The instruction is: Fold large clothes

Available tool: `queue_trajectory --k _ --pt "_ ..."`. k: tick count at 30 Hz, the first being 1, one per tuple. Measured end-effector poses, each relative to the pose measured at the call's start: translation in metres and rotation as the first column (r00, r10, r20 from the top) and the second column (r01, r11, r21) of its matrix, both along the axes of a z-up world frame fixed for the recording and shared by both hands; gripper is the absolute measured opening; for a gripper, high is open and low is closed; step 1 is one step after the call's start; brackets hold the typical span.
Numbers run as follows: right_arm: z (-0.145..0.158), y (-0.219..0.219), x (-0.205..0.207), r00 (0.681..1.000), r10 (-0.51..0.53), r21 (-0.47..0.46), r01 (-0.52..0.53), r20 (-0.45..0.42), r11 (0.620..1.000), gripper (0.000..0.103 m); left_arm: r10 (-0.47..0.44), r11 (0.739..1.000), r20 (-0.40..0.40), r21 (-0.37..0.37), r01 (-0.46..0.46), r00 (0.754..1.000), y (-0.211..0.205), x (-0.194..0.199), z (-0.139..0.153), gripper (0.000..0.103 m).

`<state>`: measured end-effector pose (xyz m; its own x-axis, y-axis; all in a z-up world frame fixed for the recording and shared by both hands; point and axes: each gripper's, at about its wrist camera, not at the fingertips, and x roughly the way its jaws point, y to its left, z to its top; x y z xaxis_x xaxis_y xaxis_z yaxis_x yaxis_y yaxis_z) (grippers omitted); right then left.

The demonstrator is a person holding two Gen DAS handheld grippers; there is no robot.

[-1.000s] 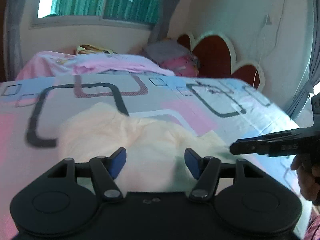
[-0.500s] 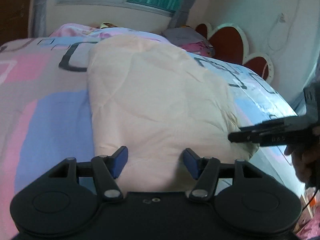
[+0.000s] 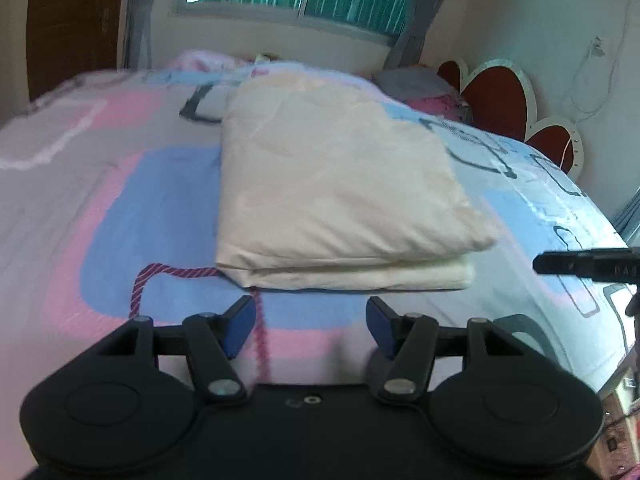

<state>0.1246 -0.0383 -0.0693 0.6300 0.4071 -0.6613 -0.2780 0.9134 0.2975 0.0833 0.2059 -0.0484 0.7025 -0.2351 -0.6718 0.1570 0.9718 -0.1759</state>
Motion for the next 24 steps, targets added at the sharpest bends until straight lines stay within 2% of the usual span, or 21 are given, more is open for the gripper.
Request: queue_trajectory --k 6,7,8,9,10,12,20,24 --pt "0.028 -0.002 -0.059 0.996 -0.03 -0.014 0.031 0.079 0.999 0.034 0.035 0.998 0.094 0.049 -0.04 0.995 -0.043 -0.042 0.037 0.061" --pt "0.034 -0.002 -0.069 0.995 -0.036 -0.015 0.037 0.093 0.999 0.034 0.041 0.997 0.102 0.055 -0.047 0.994 -0.048 -0.049 0.04 0.066" --pt "0.038 -0.003 -0.077 0.994 -0.044 -0.018 0.046 0.101 0.999 0.04 0.051 0.996 0.113 0.063 -0.058 0.992 -0.052 -0.055 0.044 0.076" --pt "0.042 -0.003 -0.083 0.992 -0.057 -0.029 0.061 0.11 0.998 0.088 0.076 0.994 0.139 0.07 -0.086 0.987 -0.057 -0.065 0.048 0.101" --pt "0.046 -0.002 -0.093 0.985 -0.091 -0.046 0.098 0.144 0.994 0.103 0.107 0.989 0.188 0.078 -0.124 0.976 -0.062 -0.077 0.053 0.103" --pt "0.051 -0.001 -0.108 0.973 -0.108 -0.074 0.125 0.206 0.989 0.103 0.108 0.987 0.217 0.096 -0.131 0.97 -0.068 -0.09 0.06 0.103" --pt "0.066 0.003 -0.138 0.967 -0.146 -0.057 0.161 0.211 0.985 0.103 0.121 0.988 0.233 0.061 -0.139 0.965 -0.07 -0.129 0.081 0.103" --pt "0.076 0.009 -0.156 0.959 -0.16 -0.056 0.177 0.234 0.983 0.103 0.109 0.989 0.241 0.074 -0.13 0.965 -0.074 -0.145 0.088 0.103"
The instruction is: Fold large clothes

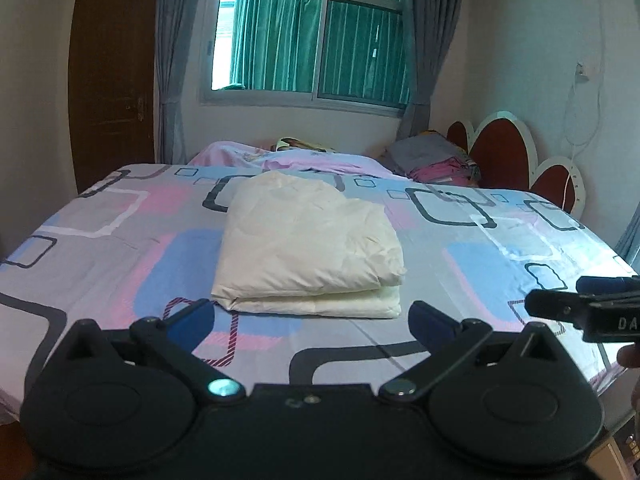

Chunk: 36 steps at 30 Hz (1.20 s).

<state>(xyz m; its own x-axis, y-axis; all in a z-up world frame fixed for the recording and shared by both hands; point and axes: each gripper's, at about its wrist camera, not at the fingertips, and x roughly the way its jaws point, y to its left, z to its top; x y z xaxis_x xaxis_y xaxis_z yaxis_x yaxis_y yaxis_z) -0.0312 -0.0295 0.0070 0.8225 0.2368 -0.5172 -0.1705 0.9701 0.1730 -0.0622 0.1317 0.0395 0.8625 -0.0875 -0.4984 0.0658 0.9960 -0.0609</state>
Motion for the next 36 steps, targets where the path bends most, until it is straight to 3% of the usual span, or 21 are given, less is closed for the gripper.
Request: queue_trajectory --k 11,36 --pt "0.012 -0.001 -0.026 0.999 -0.023 -0.009 0.023 0.027 1.0 0.103 -0.018 1.0 0.036 -0.004 0.018 0.999 -0.006 -0.028 0.009 0.103" --pt "0.019 -0.009 -0.031 0.999 -0.024 -0.019 0.024 0.026 1.0 0.103 -0.042 0.999 0.049 0.004 0.041 0.998 -0.005 -0.024 0.01 0.103"
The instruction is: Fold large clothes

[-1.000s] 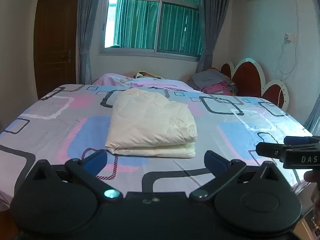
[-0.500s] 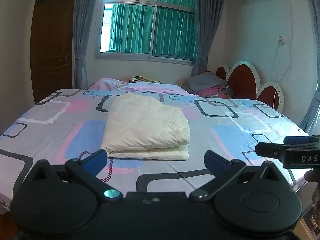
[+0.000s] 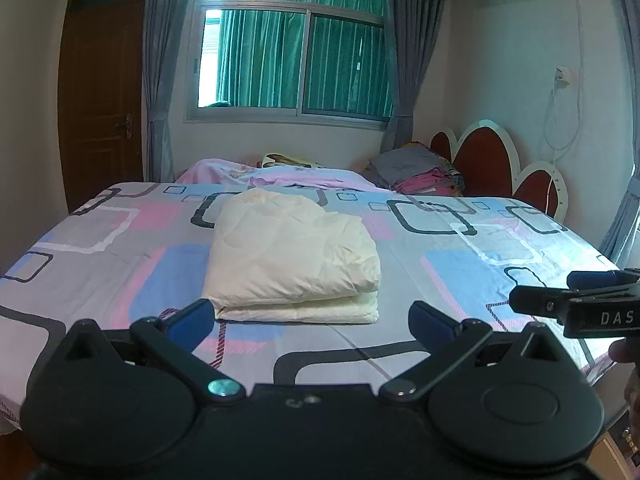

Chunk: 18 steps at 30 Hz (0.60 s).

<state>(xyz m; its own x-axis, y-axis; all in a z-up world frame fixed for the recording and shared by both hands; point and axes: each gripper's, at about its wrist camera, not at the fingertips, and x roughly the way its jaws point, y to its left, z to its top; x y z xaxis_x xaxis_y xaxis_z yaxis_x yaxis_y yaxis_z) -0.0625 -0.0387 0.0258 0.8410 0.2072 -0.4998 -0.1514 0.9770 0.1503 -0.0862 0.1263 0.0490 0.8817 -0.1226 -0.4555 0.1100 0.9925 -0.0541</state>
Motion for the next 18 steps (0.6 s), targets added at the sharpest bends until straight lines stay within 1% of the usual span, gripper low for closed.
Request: queue_trajectory --k 18 --pt "0.0006 -0.0088 -0.0011 1.0 0.0 -0.001 0.0 -0.004 1.0 0.103 -0.007 1.0 0.007 -0.006 0.007 1.0 -0.0003 0.005 0.0032 0.103"
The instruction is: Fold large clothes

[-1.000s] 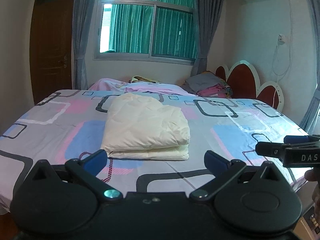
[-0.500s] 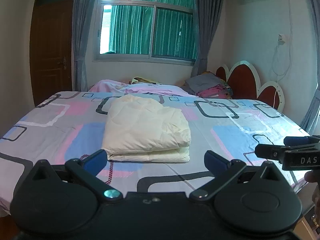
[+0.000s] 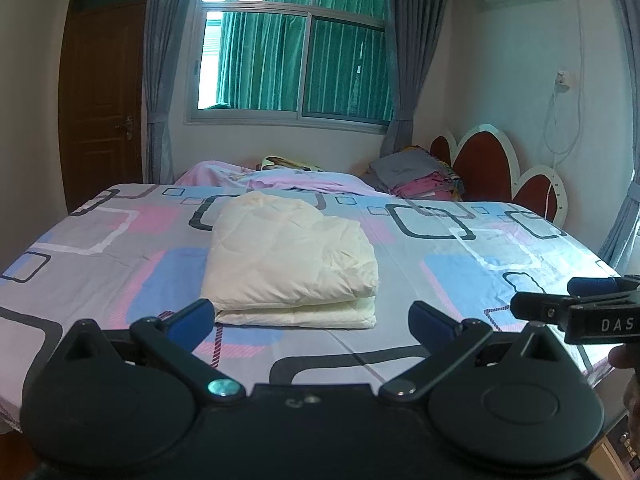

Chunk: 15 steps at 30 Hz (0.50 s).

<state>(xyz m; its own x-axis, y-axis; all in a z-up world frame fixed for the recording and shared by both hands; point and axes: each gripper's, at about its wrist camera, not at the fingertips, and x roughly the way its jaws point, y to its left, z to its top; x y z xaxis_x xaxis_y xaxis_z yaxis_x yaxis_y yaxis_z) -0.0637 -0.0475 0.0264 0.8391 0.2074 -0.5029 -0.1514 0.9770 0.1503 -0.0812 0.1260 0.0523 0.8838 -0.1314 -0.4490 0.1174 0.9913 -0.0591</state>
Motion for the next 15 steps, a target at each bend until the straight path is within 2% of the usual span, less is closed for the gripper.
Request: queue_trajectory --k 15 --pt "0.0013 0.0011 0.0009 1.0 0.002 -0.003 -0.002 0.002 1.0 0.103 0.004 1.0 0.005 -0.003 -0.004 1.0 -0.0036 0.0014 0.0022 0.103"
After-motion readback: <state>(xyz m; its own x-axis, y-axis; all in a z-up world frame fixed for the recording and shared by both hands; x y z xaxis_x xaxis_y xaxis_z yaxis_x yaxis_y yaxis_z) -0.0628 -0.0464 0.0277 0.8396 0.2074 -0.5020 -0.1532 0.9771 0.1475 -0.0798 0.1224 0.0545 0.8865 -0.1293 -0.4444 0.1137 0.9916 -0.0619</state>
